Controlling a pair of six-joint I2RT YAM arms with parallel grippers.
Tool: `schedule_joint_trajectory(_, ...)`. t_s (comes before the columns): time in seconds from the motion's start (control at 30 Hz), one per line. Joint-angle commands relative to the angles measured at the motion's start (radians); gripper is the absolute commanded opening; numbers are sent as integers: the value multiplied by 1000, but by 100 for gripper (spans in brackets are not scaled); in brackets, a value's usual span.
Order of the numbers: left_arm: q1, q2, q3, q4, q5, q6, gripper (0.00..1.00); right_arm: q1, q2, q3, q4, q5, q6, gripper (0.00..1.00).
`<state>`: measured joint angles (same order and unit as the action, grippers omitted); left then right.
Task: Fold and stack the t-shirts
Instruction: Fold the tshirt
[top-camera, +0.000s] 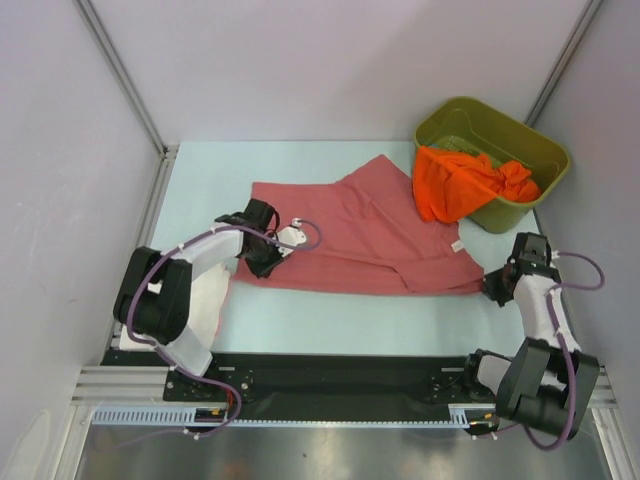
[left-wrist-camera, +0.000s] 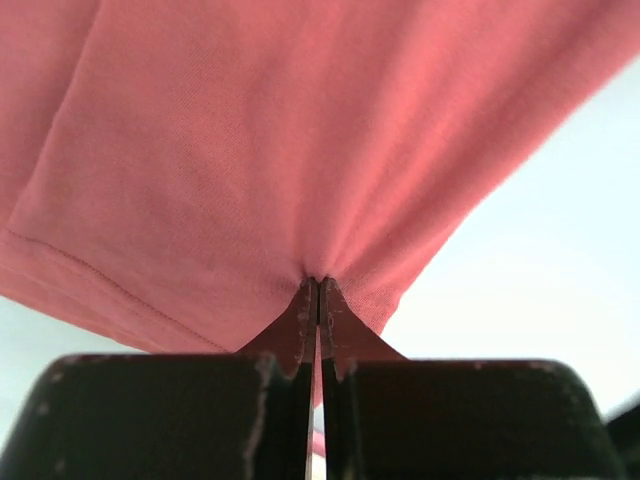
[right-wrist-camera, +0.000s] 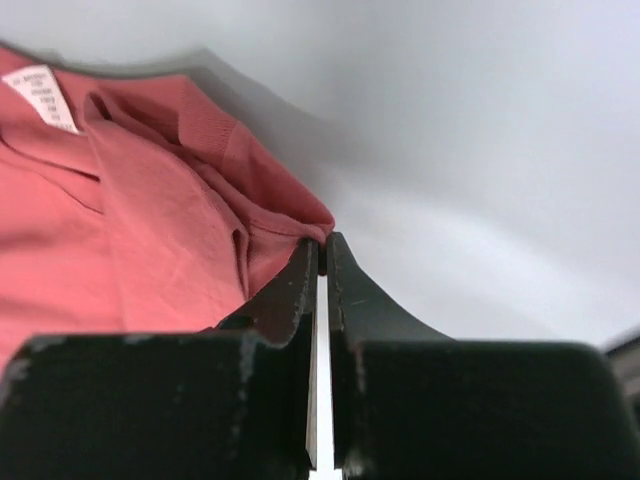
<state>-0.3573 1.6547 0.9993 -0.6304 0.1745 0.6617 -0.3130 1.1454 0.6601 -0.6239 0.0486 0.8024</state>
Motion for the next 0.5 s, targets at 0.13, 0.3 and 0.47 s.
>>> schedule_joint_trajectory(0.13, -35, -182, -82, -282, 285, 36, 0, -46, -88, -27, -197, 235, 138, 16)
schedule_joint_trajectory(0.3, 23, -242, -6, -348, 371, -11, 41, -23, -92, 74, -188, 273, 52, 62)
schedule_joint_trajectory(0.47, 150, -227, 59, -212, 288, -236, 69, 179, -69, 177, -51, 114, -227, 53)
